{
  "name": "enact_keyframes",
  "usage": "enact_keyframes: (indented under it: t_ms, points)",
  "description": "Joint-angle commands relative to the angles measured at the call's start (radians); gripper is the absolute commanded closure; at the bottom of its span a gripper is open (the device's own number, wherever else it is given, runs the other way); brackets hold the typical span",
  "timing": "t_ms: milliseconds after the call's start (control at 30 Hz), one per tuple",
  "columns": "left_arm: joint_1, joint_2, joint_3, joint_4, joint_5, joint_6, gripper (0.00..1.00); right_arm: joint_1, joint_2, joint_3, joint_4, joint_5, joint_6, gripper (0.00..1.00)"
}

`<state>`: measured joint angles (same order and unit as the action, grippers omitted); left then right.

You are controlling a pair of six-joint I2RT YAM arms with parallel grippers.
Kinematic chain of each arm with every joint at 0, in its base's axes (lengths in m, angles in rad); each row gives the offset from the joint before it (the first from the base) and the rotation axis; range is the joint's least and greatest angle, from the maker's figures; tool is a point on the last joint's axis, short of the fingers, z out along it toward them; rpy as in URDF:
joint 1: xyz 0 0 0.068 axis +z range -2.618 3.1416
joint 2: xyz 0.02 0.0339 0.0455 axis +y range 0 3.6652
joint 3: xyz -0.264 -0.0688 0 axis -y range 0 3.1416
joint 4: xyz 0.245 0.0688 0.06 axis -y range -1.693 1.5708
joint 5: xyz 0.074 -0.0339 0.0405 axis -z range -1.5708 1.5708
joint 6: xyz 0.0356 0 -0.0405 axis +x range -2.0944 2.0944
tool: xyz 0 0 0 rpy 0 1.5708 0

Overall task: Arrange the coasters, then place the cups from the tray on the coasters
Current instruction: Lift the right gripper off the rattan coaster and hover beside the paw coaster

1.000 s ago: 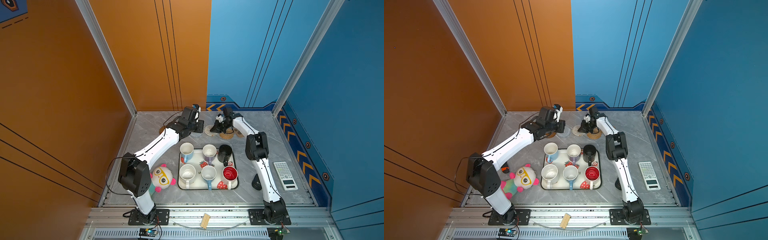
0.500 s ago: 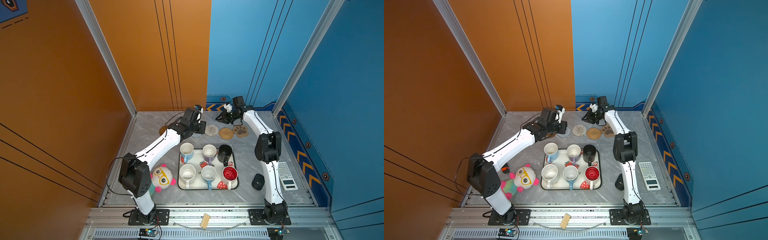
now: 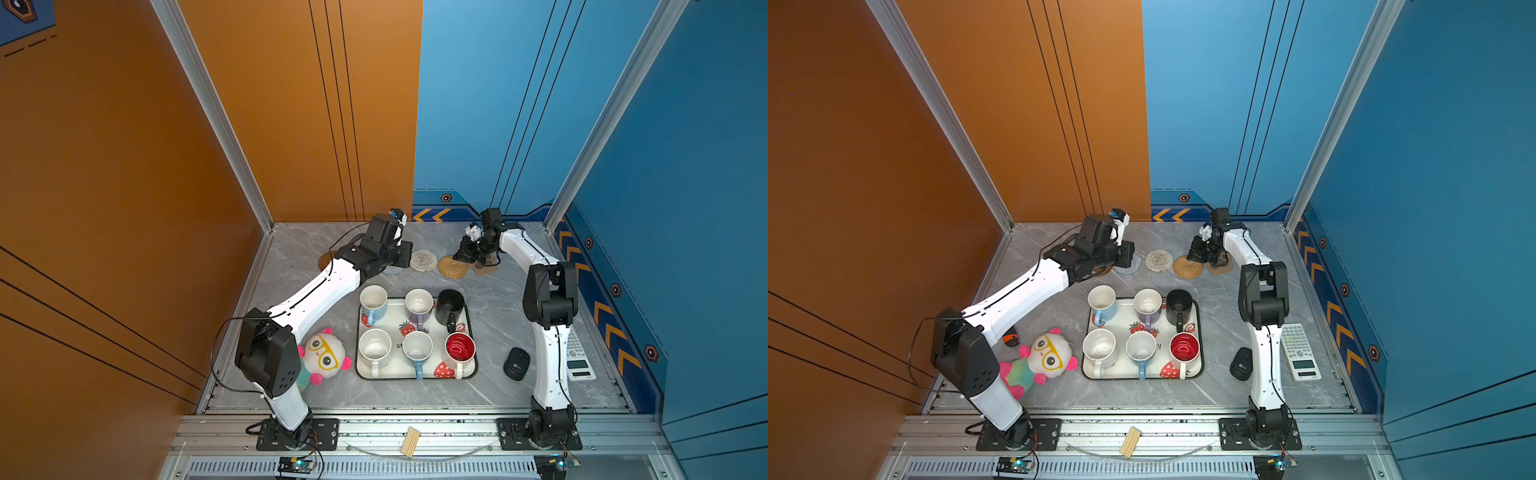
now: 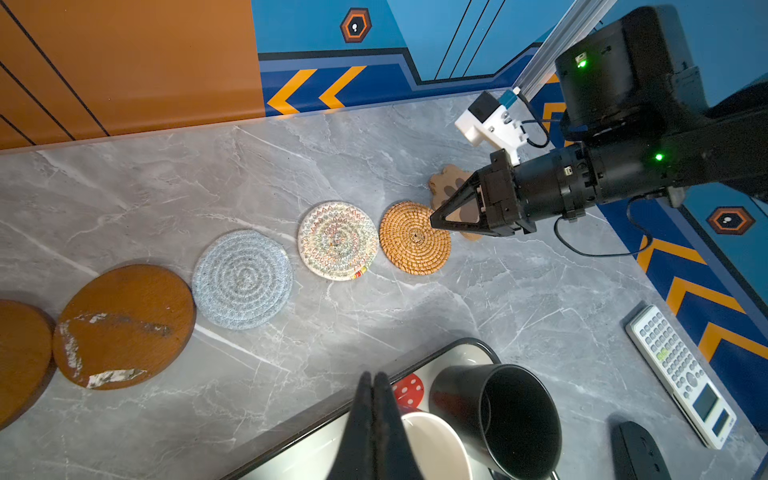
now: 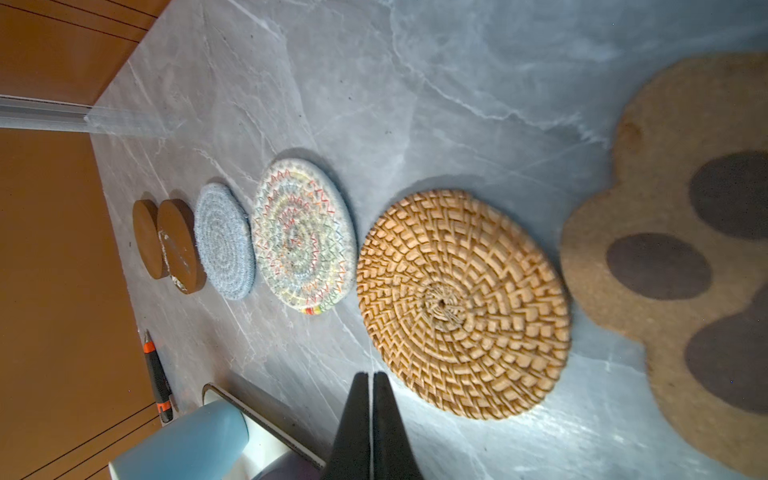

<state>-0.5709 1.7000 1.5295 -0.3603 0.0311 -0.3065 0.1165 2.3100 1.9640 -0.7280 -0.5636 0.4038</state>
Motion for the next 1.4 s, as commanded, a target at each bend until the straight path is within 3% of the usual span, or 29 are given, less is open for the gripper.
enact_keyframes:
  t_ms: [0, 1367]
  points:
    - [-0.012, -0.039, 0.003, 0.007, -0.026, 0.000, 0.96, -0.007, 0.038, -0.019, -0.012, 0.032, -0.029, 1.00]
    - [-0.012, -0.051, -0.005, -0.002, -0.060, 0.027, 0.94, -0.029, 0.244, 0.136, -0.004, 0.021, 0.036, 1.00]
